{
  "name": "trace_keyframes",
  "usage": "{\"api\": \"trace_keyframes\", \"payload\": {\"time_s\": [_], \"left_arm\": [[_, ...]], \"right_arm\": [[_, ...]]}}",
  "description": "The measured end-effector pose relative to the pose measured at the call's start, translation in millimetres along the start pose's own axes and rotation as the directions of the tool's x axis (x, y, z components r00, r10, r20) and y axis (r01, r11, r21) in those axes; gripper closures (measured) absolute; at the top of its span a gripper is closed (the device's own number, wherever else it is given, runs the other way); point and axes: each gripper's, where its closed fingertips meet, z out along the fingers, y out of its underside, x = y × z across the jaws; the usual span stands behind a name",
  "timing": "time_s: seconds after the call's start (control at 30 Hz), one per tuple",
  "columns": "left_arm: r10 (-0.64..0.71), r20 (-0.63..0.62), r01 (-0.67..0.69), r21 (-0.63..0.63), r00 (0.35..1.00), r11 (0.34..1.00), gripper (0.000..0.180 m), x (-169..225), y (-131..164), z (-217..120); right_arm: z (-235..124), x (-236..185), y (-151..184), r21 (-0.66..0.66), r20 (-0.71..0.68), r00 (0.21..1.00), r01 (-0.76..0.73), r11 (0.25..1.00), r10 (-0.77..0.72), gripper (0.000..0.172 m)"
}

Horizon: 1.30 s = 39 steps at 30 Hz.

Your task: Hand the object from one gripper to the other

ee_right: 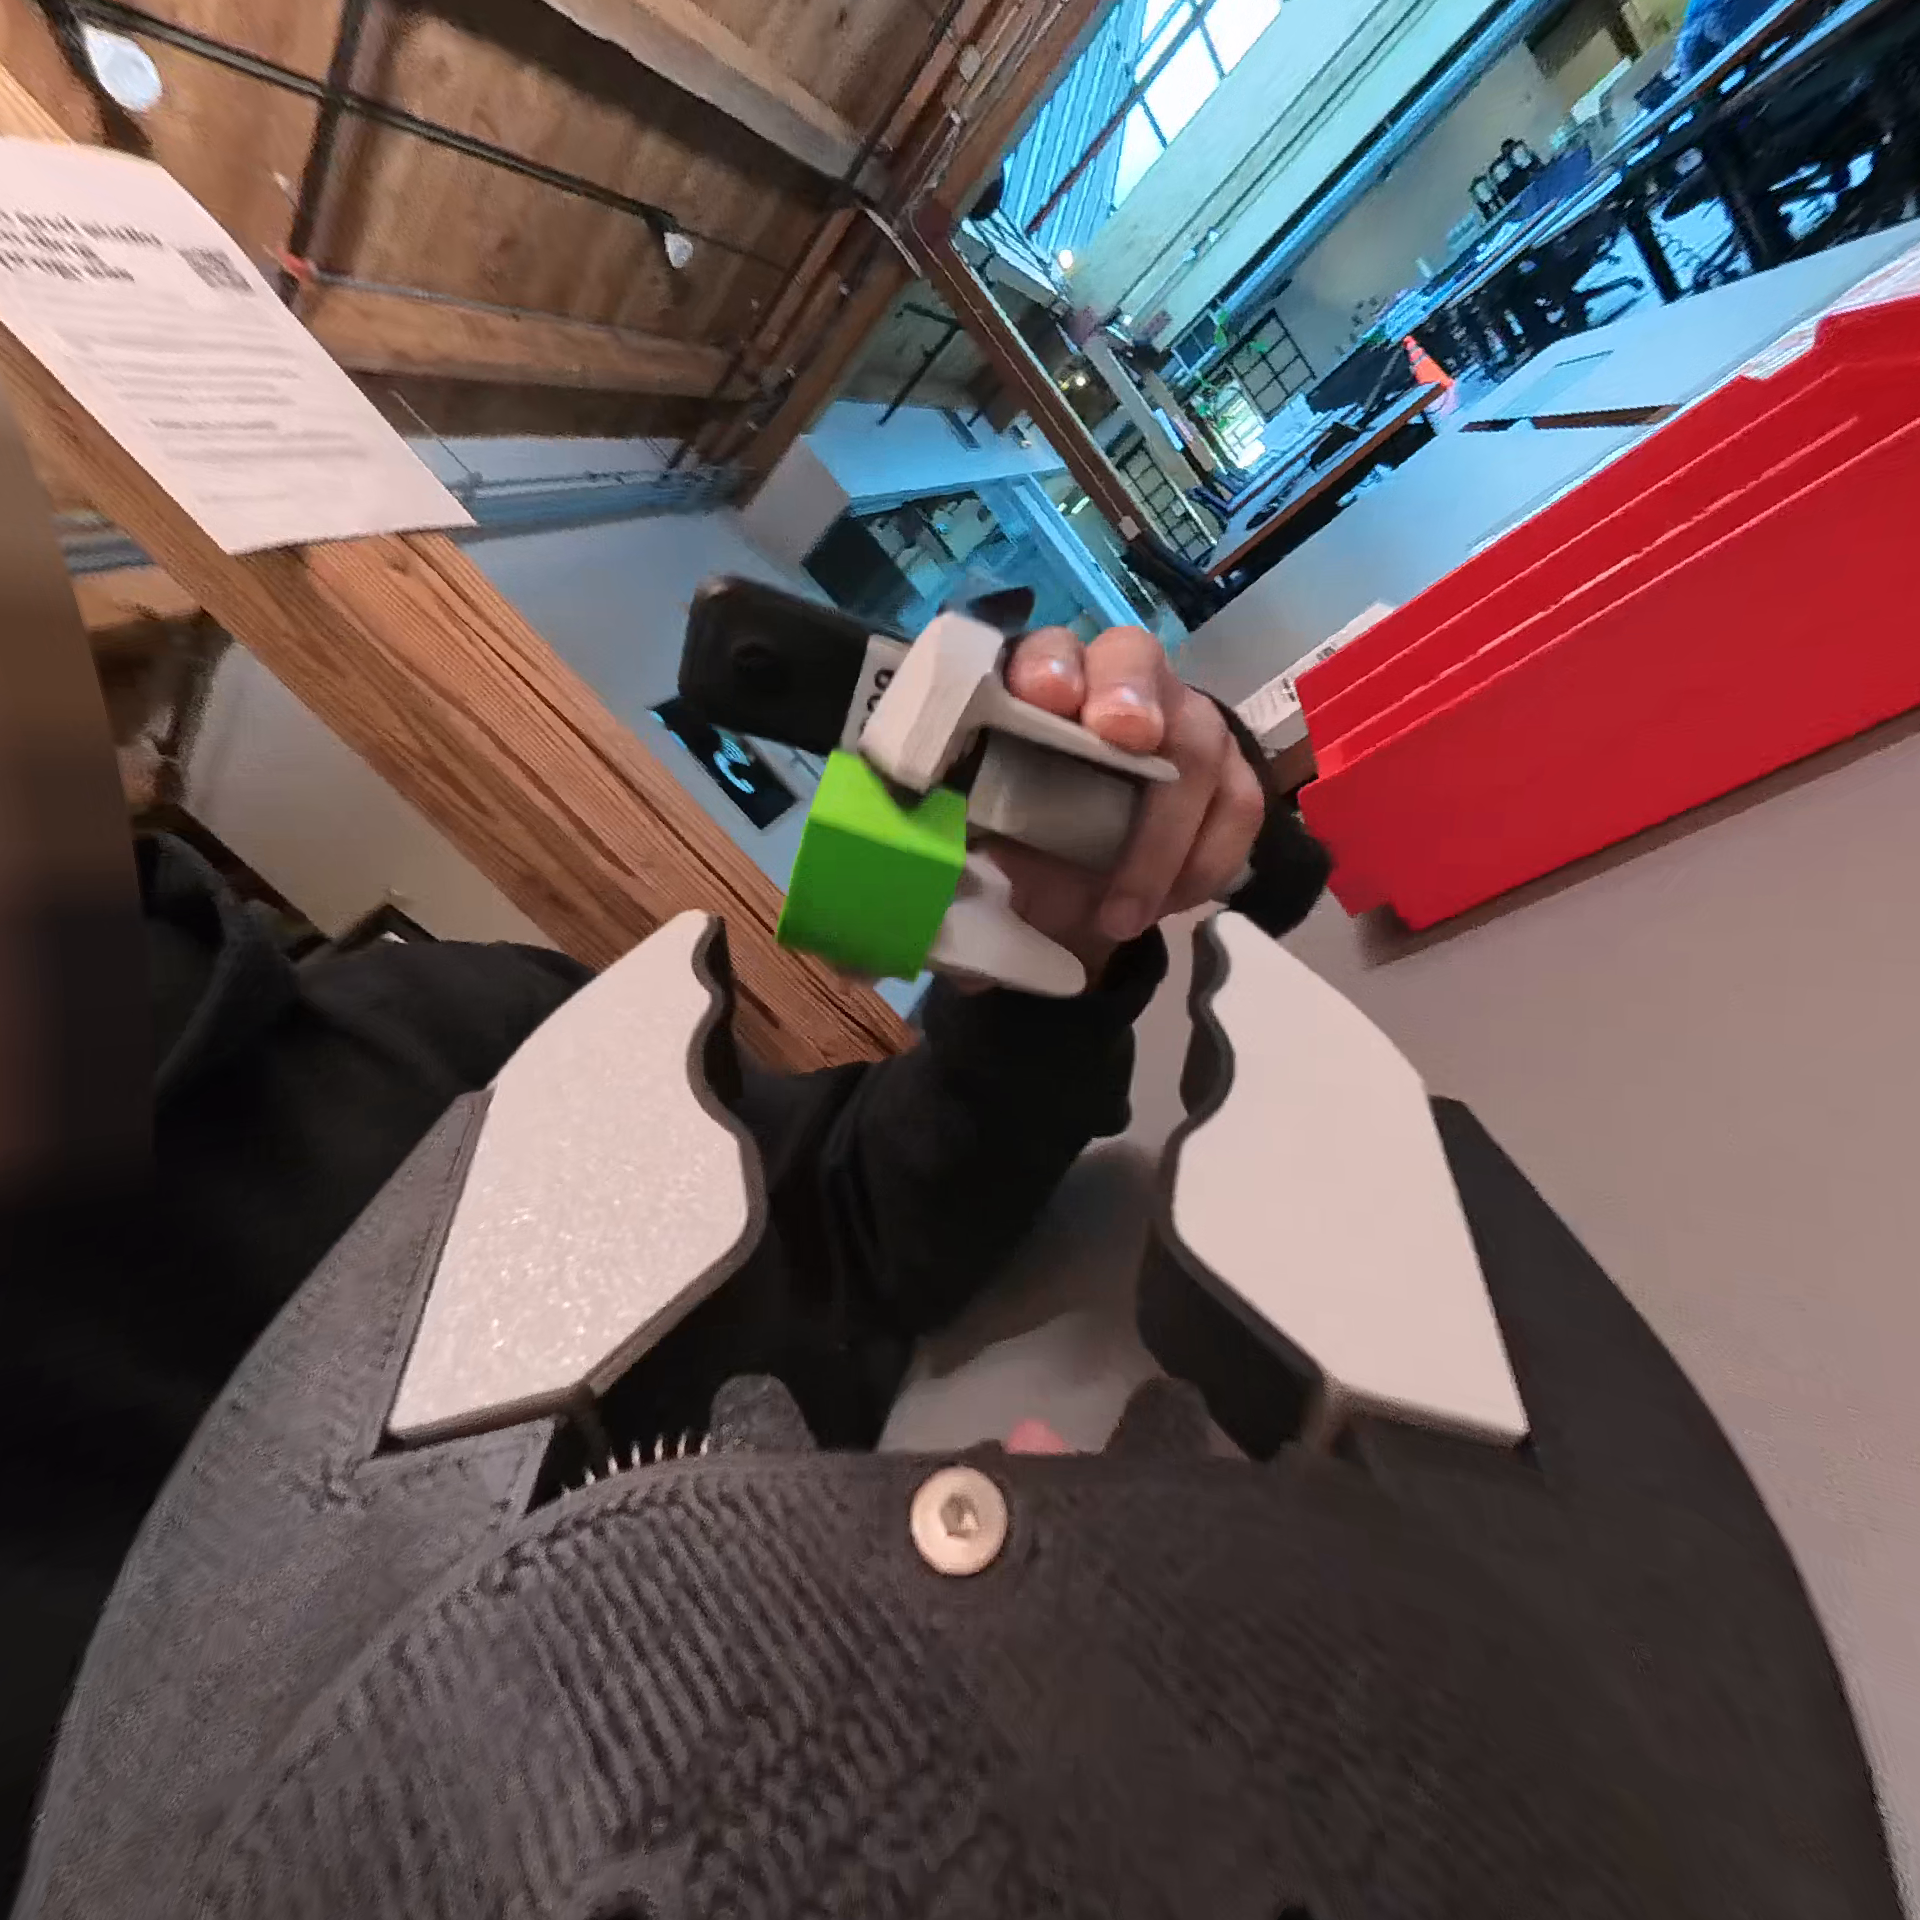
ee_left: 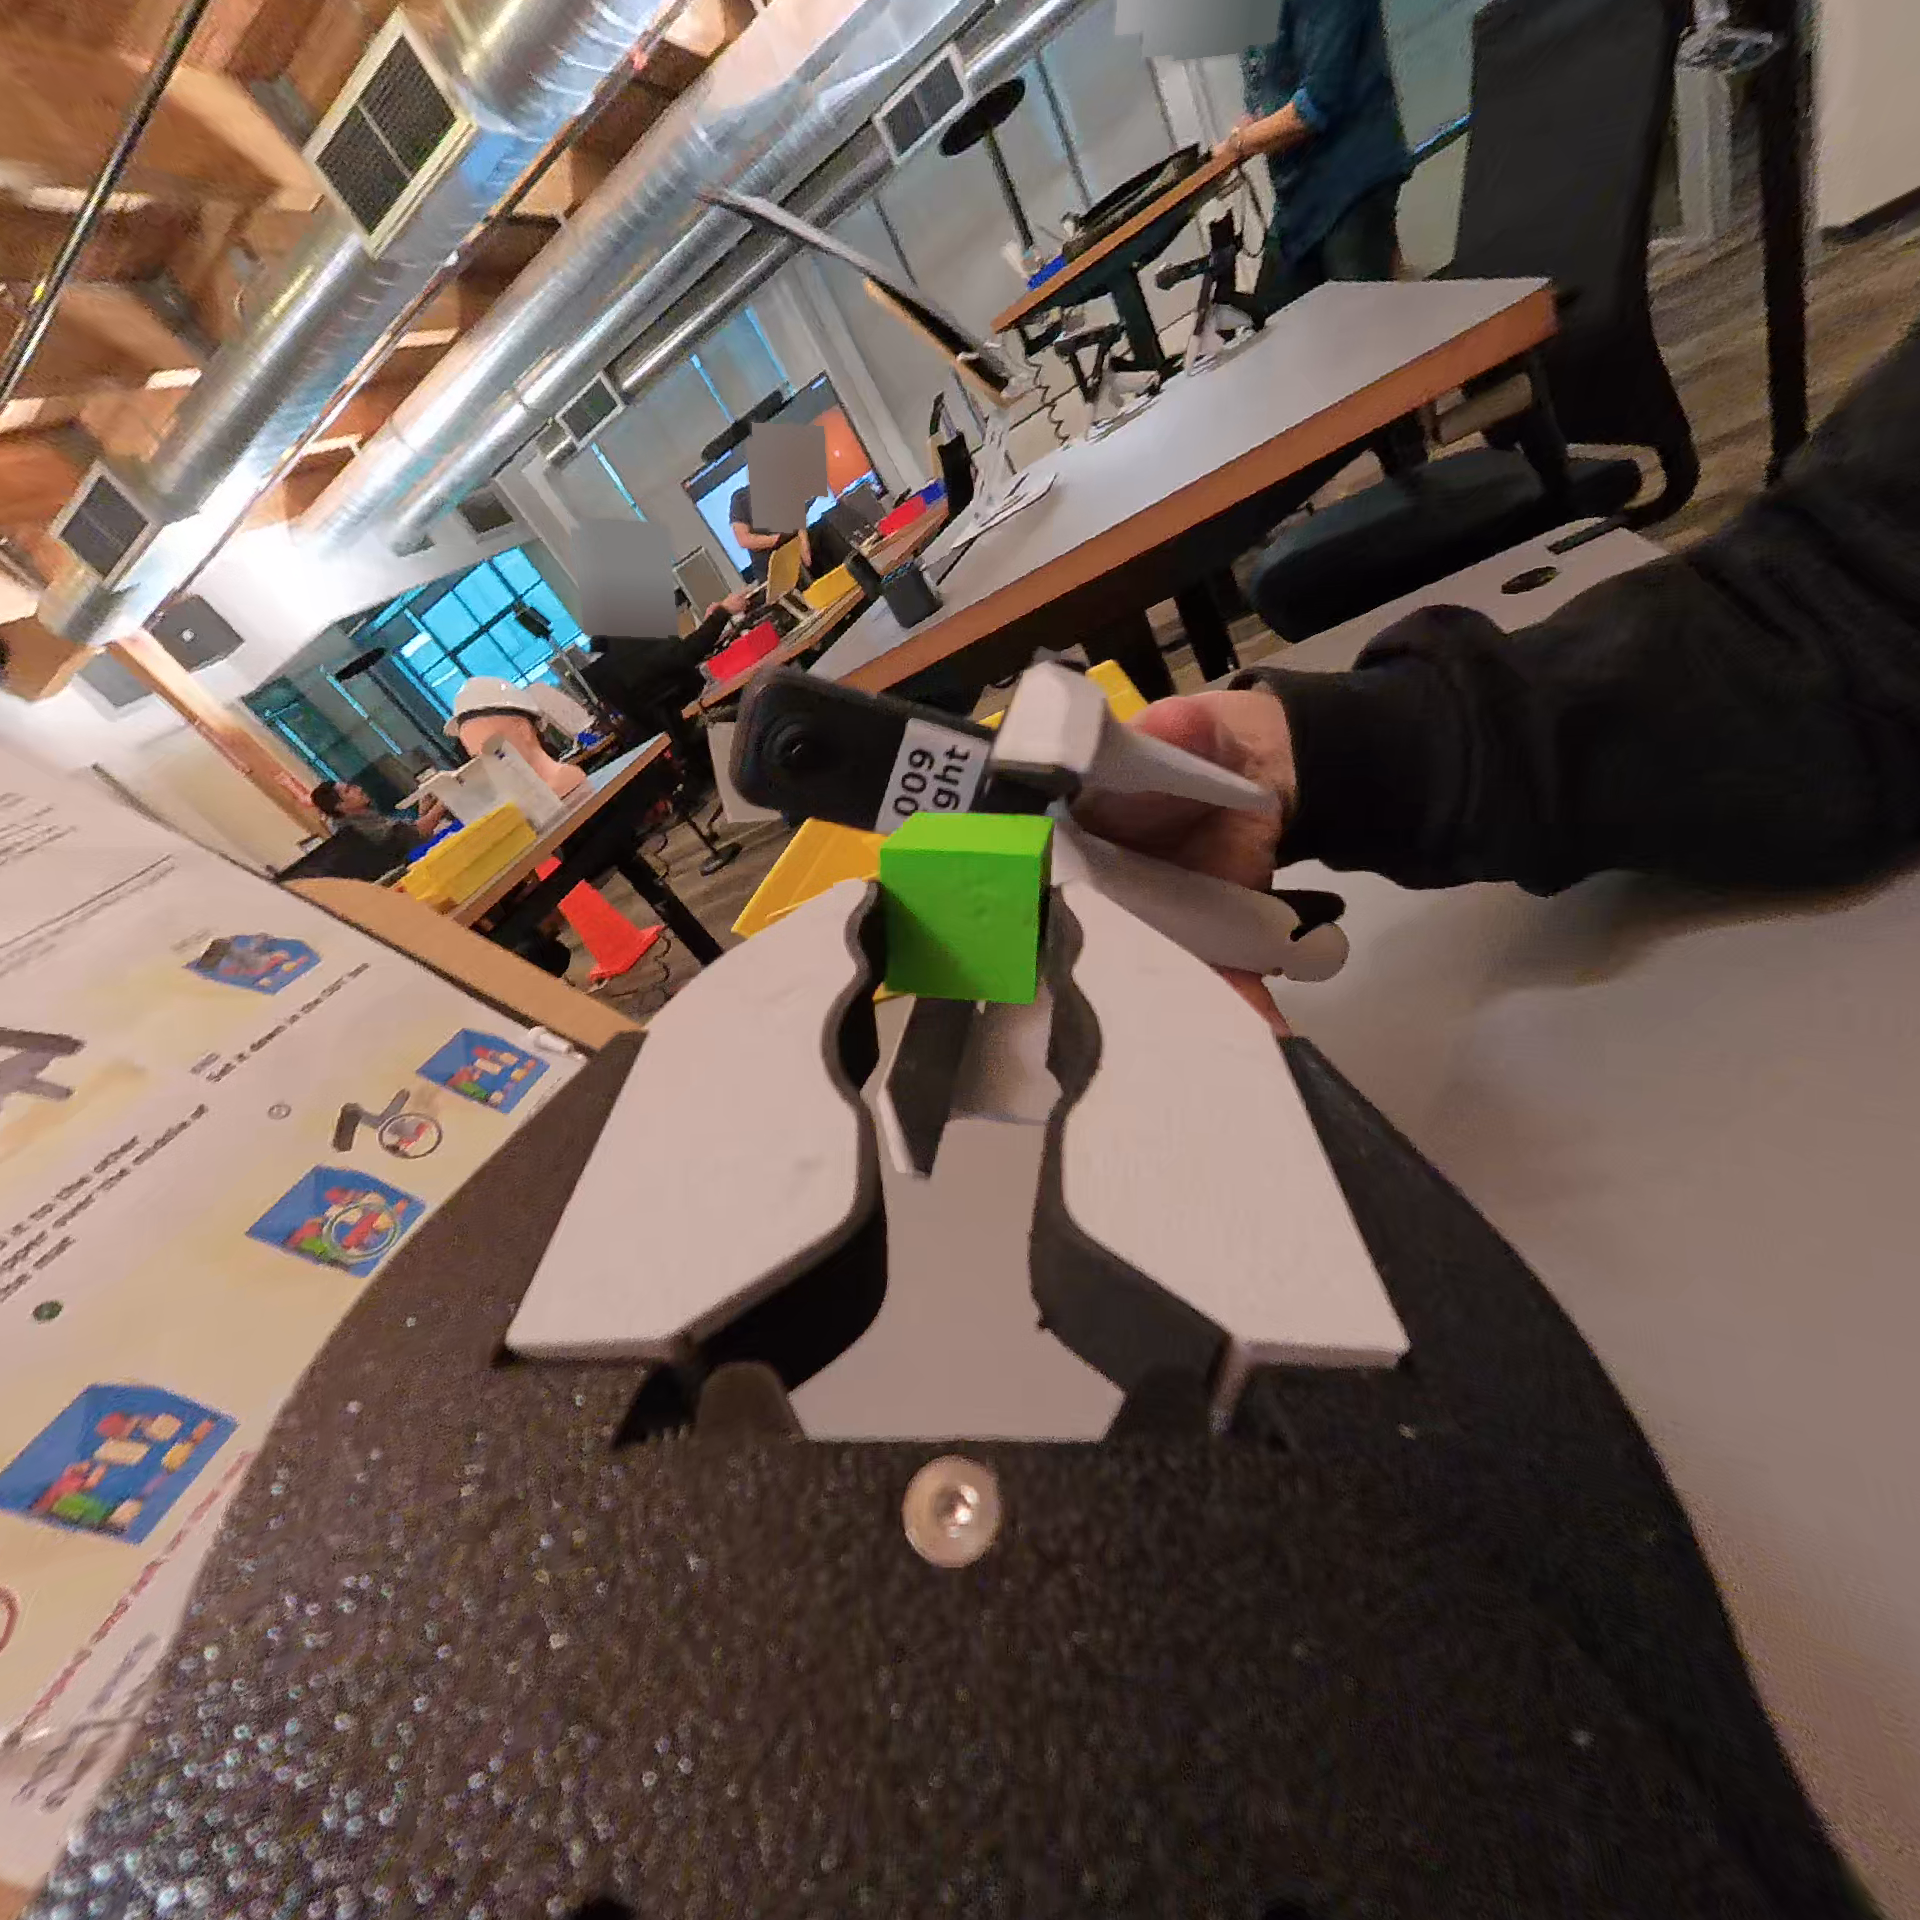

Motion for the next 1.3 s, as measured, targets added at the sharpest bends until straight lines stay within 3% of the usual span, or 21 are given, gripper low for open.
{"api": "trace_keyframes", "payload": {"time_s": [0.27, 0.37, 0.47, 0.6, 0.7, 0.77, 0.8, 0.83, 0.9, 0.97, 1.0, 1.13, 1.3], "left_arm": [[0.000, -0.004, 0.000, 0.013, 1.000, 1.000, 0.152, 2, 7, 5], [0.012, 0.022, -0.012, -0.011, 1.000, 1.000, 0.152, -1, 12, 7], [-0.008, 0.047, 0.009, -0.024, 0.999, 1.000, 0.152, -4, 14, 7], [-0.063, 0.136, 0.069, -0.040, 0.989, 0.997, 0.146, -14, 17, 9], [-0.091, 0.176, 0.106, -0.072, 0.980, 0.992, 0.144, -20, 24, 7], [-0.094, 0.195, 0.113, -0.090, 0.976, 0.990, 0.145, -23, 28, 6], [-0.096, 0.207, 0.119, -0.098, 0.974, 0.988, 0.145, -25, 30, 5], [-0.103, 0.216, 0.128, -0.108, 0.971, 0.986, 0.146, -26, 33, 5], [-0.119, 0.220, 0.150, -0.130, 0.968, 0.980, 0.147, -27, 38, 6], [-0.122, 0.233, 0.161, -0.158, 0.965, 0.974, 0.148, -28, 45, 7], [-0.125, 0.233, 0.168, -0.174, 0.965, 0.970, 0.150, -28, 49, 8], [-0.129, 0.228, 0.176, -0.201, 0.965, 0.963, 0.151, -25, 56, 12], [-0.153, 0.230, 0.204, -0.217, 0.961, 0.955, 0.152, -24, 61, 13]], "right_arm": [[2, -2, -3, 0.022, 0.052, 0.996, -0.080, 0.997, 0.079, 0.111], [0, -6, -6, 0.035, 0.093, 0.990, -0.110, 0.993, 0.106, 0.140], [0, -4, -8, 0.031, 0.083, 0.993, -0.091, 0.995, 0.088, 0.141], [-12, 2, -21, 0.056, -0.021, 1.000, -0.010, 0.998, 0.012, 0.141], [-59, 8, -51, 0.114, -0.260, 0.960, 0.134, 0.984, -0.101, 0.142], [-117, 17, -73, 0.118, -0.521, 0.835, 0.273, 0.955, -0.174, 0.142], [-154, 21, -83, 0.109, -0.662, 0.728, 0.328, 0.938, -0.178, 0.142], [-198, 26, -90, 0.094, -0.794, 0.587, 0.371, 0.924, -0.155, 0.142], [-298, 32, -89, 0.034, -0.974, 0.218, 0.396, 0.918, -0.059, 0.142], [-387, 30, -69, -0.004, -0.993, -0.111, 0.346, 0.938, 0.037, 0.142], [-419, 29, -58, 0.007, -0.976, -0.205, 0.322, 0.947, 0.077, 0.142], [-479, 41, -21, 0.042, -0.922, -0.365, 0.231, 0.972, 0.127, 0.142], [-495, 54, 3, 0.036, -0.887, -0.455, 0.097, 0.995, 0.077, 0.141]]}}
